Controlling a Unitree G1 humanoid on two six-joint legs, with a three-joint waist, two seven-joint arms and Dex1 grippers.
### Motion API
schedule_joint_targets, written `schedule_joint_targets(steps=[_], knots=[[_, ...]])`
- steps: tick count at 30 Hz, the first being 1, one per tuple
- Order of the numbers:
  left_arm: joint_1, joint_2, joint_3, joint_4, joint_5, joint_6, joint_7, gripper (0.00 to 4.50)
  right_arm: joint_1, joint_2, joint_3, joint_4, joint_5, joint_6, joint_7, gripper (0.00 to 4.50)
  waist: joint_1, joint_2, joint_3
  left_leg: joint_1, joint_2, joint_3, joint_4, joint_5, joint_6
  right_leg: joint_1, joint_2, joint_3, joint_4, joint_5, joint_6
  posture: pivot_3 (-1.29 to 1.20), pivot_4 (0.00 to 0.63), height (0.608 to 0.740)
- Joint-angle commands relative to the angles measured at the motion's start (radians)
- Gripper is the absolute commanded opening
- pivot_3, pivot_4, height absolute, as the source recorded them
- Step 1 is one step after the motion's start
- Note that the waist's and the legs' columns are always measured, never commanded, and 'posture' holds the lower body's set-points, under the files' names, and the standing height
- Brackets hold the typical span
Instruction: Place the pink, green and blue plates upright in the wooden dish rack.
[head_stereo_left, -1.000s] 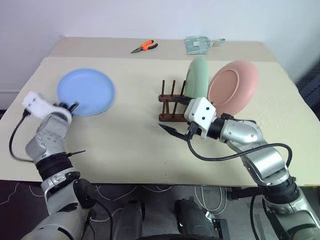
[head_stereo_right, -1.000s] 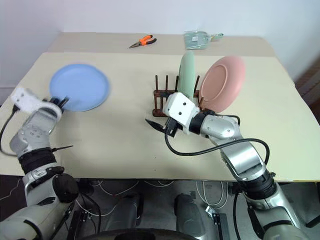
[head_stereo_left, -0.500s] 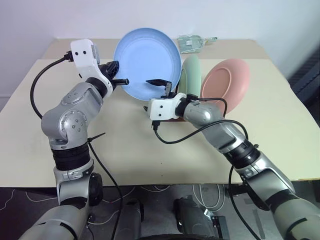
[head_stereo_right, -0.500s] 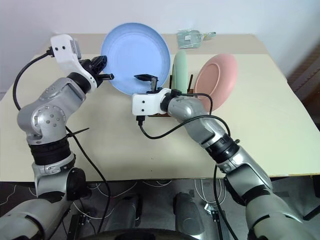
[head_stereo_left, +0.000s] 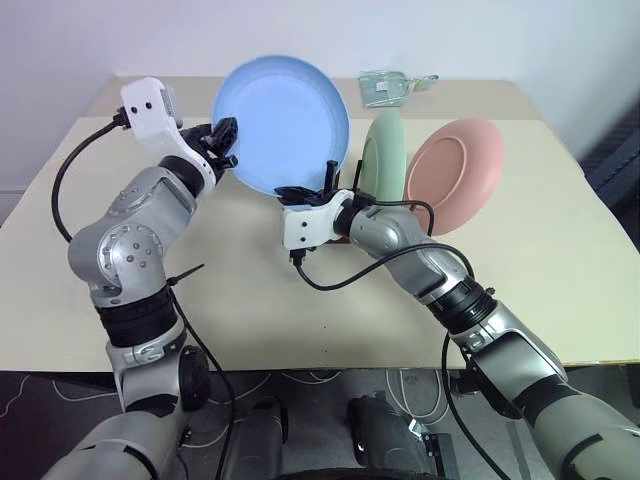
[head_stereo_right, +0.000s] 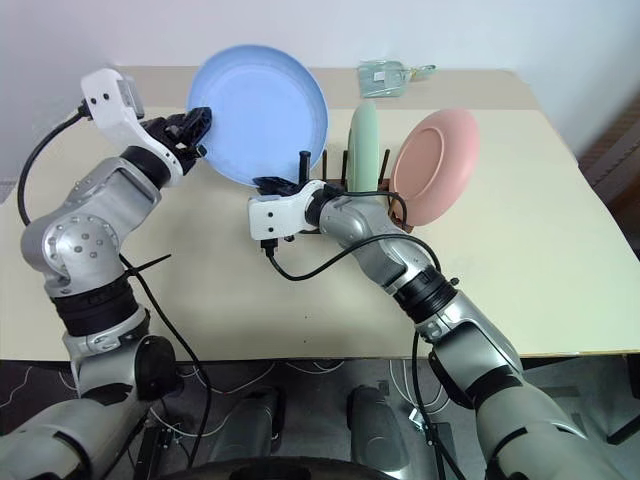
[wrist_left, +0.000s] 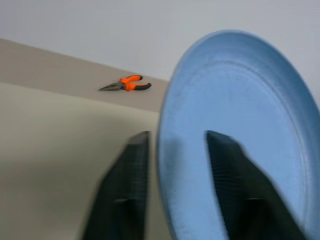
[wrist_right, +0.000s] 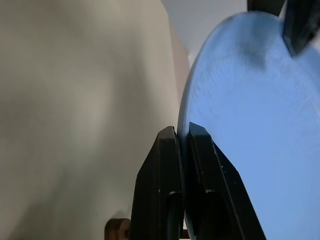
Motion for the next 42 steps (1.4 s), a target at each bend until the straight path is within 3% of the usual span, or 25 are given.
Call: schedule_joint_targets(steps=[1,2,4,7,8,13,18,28,42], knots=[[-0.073,0.013,0.078,0.014,0.029,-0.148,0.053,3.86,-0.008,0.011,-0.034,-0.031,-0.003,-0.022,-0.014,0.00,-0.002,0.000,0.000,0.000,0.000,0.000,0.000,0.000,0.000,0.000,0.000,0.000,0.000,0.000,0.000,0.00,0.150,0.740],[-0.093,0.052,0.124,0.066,0.066,-0.222,0.079,4.31,0.000,0.022,-0.058,-0.039,0.027,-0.033,-0.026,0.00,-0.002,0.000,0.000,0.000,0.000,0.000,0.000,0.000,0.000,0.000,0.000,0.000,0.000,0.000,0.000,0.00,0.150,0.740],[-0.113,0.099,0.172,0.130,0.107,-0.314,0.108,4.31,0.010,0.035,-0.088,-0.051,0.064,-0.046,-0.039,0.00,-0.007,0.000,0.000,0.000,0.000,0.000,-0.001,0.000,0.000,-0.001,0.001,0.000,0.000,0.000,0.000,0.00,0.150,0.740],[0.029,0.318,0.042,0.212,0.340,-0.521,-0.028,4.31,0.059,0.085,-0.201,-0.152,0.272,-0.064,-0.004,0.00,-0.017,0.001,0.000,0.001,0.000,0.001,-0.005,0.001,-0.001,-0.002,0.001,0.000,0.000,0.001,-0.001,0.00,0.150,0.740],[0.076,0.351,0.018,0.237,0.364,-0.568,-0.077,4.31,0.084,0.103,-0.234,-0.196,0.355,-0.052,0.022,0.00,-0.016,0.001,0.000,0.001,0.000,0.001,-0.007,0.001,-0.001,-0.002,0.000,0.001,0.000,0.001,-0.001,0.00,0.150,0.740],[0.267,0.341,-0.112,0.292,0.376,-0.678,-0.295,4.31,0.207,0.228,-0.353,-0.436,0.756,0.215,0.066,0.00,0.023,0.000,0.000,0.001,0.000,0.000,-0.010,0.002,-0.002,-0.001,0.000,-0.001,-0.003,0.000,-0.001,0.00,0.150,0.740],[0.363,0.273,-0.264,0.171,0.348,-0.739,-0.461,4.31,0.256,0.352,-0.473,-0.564,1.060,0.491,-0.061,0.00,0.029,0.000,-0.001,0.001,0.000,0.000,-0.008,0.003,-0.002,-0.001,-0.001,-0.001,-0.003,0.002,-0.004,0.00,0.150,0.740],[0.414,0.241,-0.327,0.054,0.241,-0.681,-0.648,4.31,0.319,0.386,-0.533,-0.596,1.193,0.632,-0.197,0.00,-0.001,0.002,0.000,0.002,0.003,0.001,-0.012,0.004,-0.002,-0.004,0.001,0.000,-0.001,0.002,-0.004,0.00,0.150,0.740],[0.450,0.243,-0.354,0.008,0.242,-0.643,-0.700,4.31,0.284,0.362,-0.594,-0.586,1.301,0.655,-0.216,0.00,-0.002,0.002,0.000,0.002,0.002,0.001,-0.012,0.004,-0.001,-0.003,0.001,0.000,-0.001,0.002,-0.004,0.00,0.150,0.740]])
